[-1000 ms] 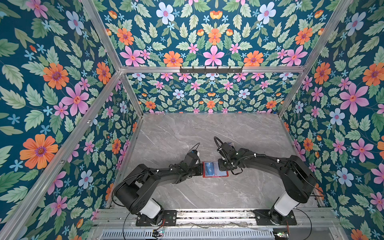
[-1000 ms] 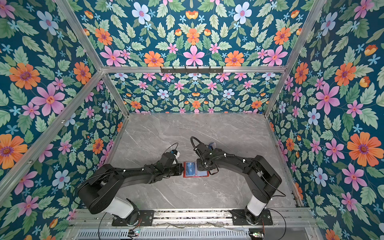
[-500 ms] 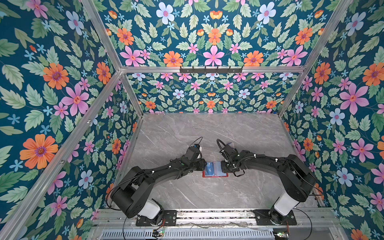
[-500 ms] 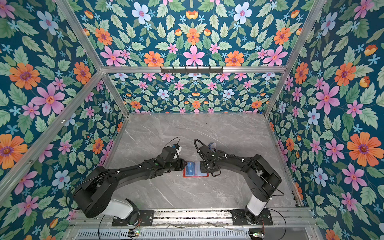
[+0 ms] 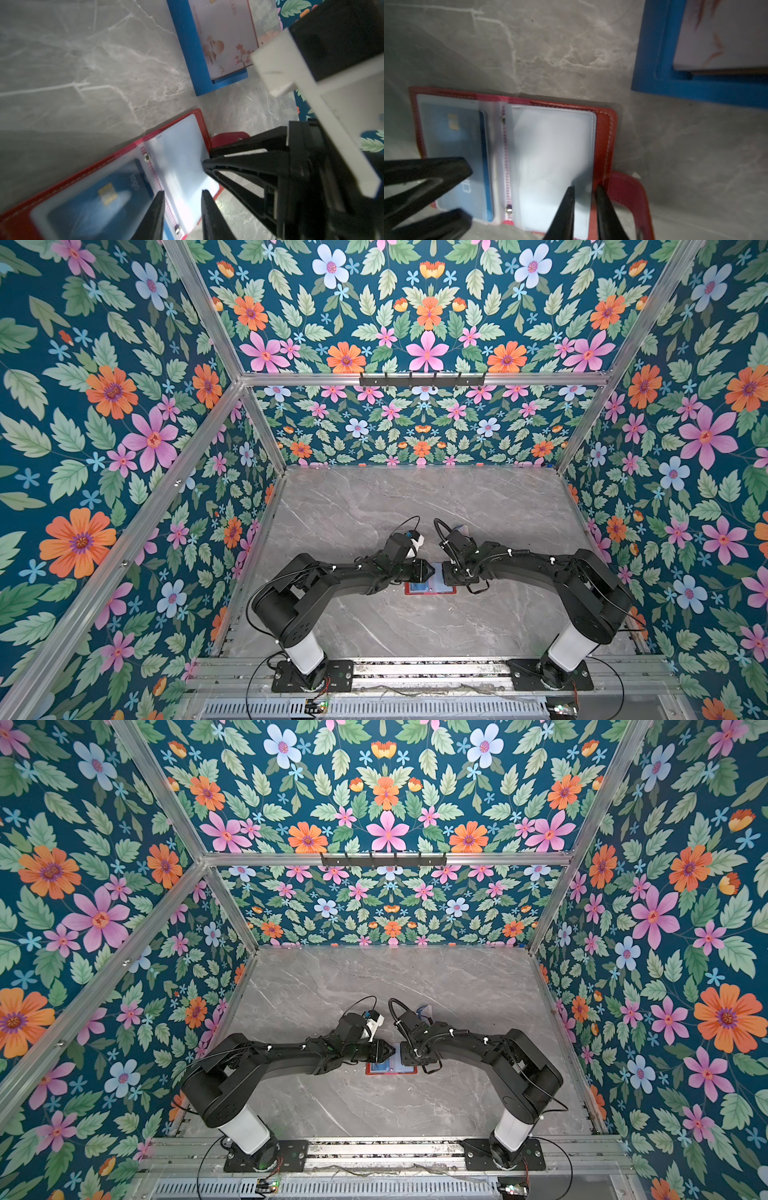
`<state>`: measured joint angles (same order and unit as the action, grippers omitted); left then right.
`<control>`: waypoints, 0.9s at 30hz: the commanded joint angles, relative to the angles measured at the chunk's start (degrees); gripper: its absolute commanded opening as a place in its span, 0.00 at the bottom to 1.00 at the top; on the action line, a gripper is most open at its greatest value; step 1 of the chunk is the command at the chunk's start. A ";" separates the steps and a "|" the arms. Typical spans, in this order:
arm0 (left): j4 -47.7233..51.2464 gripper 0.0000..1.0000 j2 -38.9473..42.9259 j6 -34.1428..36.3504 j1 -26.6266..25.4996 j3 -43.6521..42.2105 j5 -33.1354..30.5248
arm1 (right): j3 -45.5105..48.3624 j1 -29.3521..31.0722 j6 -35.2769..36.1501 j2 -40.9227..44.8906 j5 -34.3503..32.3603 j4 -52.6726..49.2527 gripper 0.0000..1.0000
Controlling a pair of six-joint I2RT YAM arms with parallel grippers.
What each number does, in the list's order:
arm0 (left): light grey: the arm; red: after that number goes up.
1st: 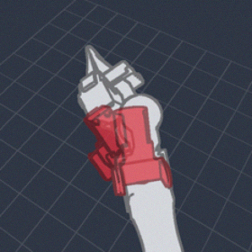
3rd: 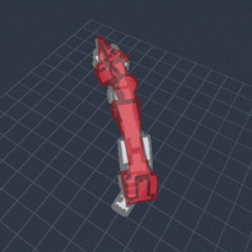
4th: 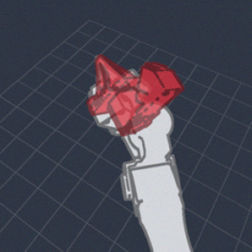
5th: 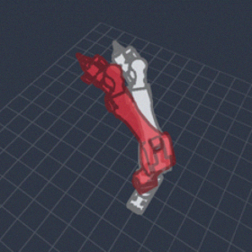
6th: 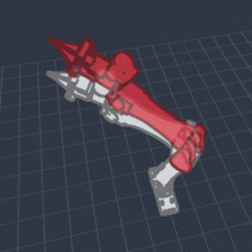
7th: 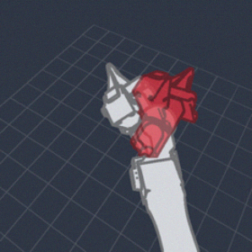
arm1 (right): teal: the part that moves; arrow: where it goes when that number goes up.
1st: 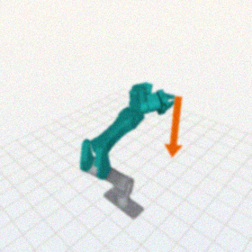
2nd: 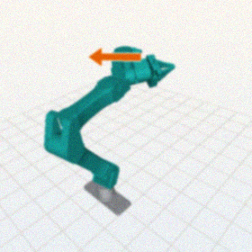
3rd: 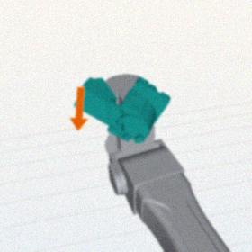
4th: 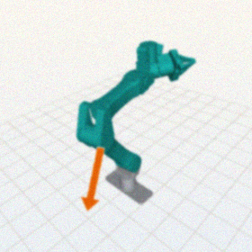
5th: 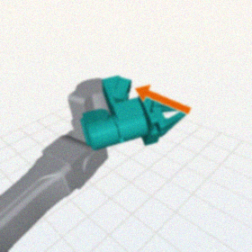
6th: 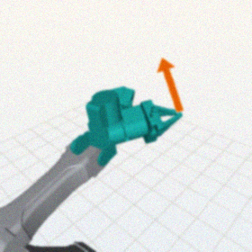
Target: Put the credit cards into the card holder
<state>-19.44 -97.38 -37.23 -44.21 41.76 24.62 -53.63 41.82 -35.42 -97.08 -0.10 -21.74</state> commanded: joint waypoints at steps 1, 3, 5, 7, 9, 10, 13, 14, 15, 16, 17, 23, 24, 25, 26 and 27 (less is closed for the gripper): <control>-2.20 0.30 -1.69 -0.90 -0.11 0.94 1.22 | 0.64 0.01 -0.70 -0.97 0.89 0.12 0.20; -2.44 0.27 -2.71 -1.24 -0.09 1.21 1.10 | 0.78 0.01 -0.69 -0.93 0.90 0.04 0.20; -2.31 0.26 -3.46 -1.56 -0.22 1.39 0.79 | 0.82 0.01 -0.67 -0.84 0.98 0.14 0.20; -2.42 0.26 -4.41 -1.70 -0.31 1.57 1.02 | 0.85 0.00 -0.70 -0.82 1.00 0.03 0.20; -2.51 0.26 -4.89 -1.72 -0.35 1.73 1.19 | 0.96 -0.03 -0.68 -0.79 0.98 0.03 0.20; -2.49 0.26 -5.16 -1.77 -0.44 1.83 1.38 | 0.98 0.01 -0.77 -0.83 1.03 0.03 0.20; -2.19 0.26 -5.63 -1.87 -0.62 2.10 1.48 | 0.99 0.00 -0.79 -0.92 1.15 0.40 0.20; -2.26 0.26 -5.71 -1.92 -0.71 2.10 1.41 | 0.94 0.00 -0.80 -0.92 1.24 0.42 0.20; -2.22 0.26 -5.88 -1.99 -0.68 2.11 1.48 | 1.02 0.01 -0.78 -0.90 1.36 0.54 0.20; -2.18 0.26 -6.04 -2.04 -0.71 2.18 1.50 | 1.06 0.01 -0.84 -0.92 1.46 0.69 0.20; -2.02 0.26 -6.21 -2.05 -0.71 2.25 1.57 | 1.06 0.01 -0.83 -0.97 1.50 0.73 0.20; -2.35 0.23 -7.03 -2.40 -1.02 2.64 2.58 | 1.20 0.00 -1.05 -0.84 2.21 1.61 0.20; -2.44 0.21 -7.02 -2.41 -1.02 2.63 2.78 | 1.26 0.00 -1.14 -0.55 2.21 1.62 0.20; -2.44 0.19 -7.03 -2.46 -1.03 2.63 2.80 | 1.40 0.01 -1.23 -0.25 2.12 1.64 0.20; -2.51 0.17 -7.03 -2.47 -1.05 2.67 2.87 | 1.50 0.01 -1.36 0.08 2.12 1.66 0.20; -2.45 0.12 -6.90 -2.52 -1.06 2.58 2.80 | 1.64 0.00 -1.54 0.56 1.92 1.72 0.20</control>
<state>-22.31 -104.31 -40.05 -45.10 44.29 26.55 -52.73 41.78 -35.86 -96.29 0.14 -20.71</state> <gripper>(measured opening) 0.133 0.197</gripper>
